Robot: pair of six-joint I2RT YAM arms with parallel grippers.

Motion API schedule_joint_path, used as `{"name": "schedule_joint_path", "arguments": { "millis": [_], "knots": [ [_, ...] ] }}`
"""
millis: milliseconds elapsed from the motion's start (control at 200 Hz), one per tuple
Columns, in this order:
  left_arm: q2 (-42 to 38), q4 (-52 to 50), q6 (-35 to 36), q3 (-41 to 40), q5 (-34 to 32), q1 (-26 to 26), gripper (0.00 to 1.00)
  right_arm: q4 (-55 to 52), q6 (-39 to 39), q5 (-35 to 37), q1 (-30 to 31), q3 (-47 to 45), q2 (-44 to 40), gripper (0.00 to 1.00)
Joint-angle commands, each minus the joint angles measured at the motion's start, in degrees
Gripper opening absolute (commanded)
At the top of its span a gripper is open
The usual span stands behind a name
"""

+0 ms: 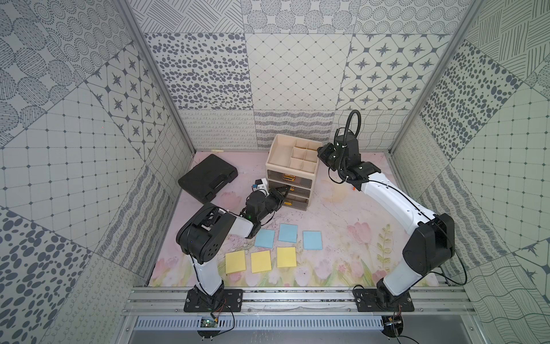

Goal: Please put the sticky notes in the drawer by color
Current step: Open the drawer in the storage box.

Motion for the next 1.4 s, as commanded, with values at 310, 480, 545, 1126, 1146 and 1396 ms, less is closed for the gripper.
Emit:
{"name": "schedule_joint_path", "arguments": {
  "millis": [310, 480, 545, 1126, 1146, 1396],
  "knots": [
    [-4.5, -4.9, 4.3, -1.5, 5.1, -0.1, 0.00, -11.8, 0.9, -5.1, 1.6, 0.4, 6.3, 0.00],
    [-5.6, -7.1, 4.1, -1.1, 8.0, 0.1, 0.00, -12.3, 1.1, -4.8, 1.6, 1.6, 7.5, 0.00],
    [-5.8, -7.6, 3.6, -1.0, 9.0, 0.4, 0.00, -12.3, 1.1, -4.4, 1.7, 1.8, 7.8, 0.00],
    [-11.2, -13.8, 4.1, -2.1, 12.8, 1.8, 0.00, -12.8, 0.7, -3.2, 1.7, 4.0, 9.3, 0.00],
    [-11.2, -13.8, 4.2, -2.3, 12.9, 1.8, 0.00, -12.8, 0.8, -3.0, 1.7, 4.0, 9.4, 0.00],
    [-12.1, -13.4, 4.1, -4.6, 14.0, 1.0, 0.00, -12.7, 1.1, -1.9, 2.1, 3.9, 9.9, 0.00]
  ]
}}
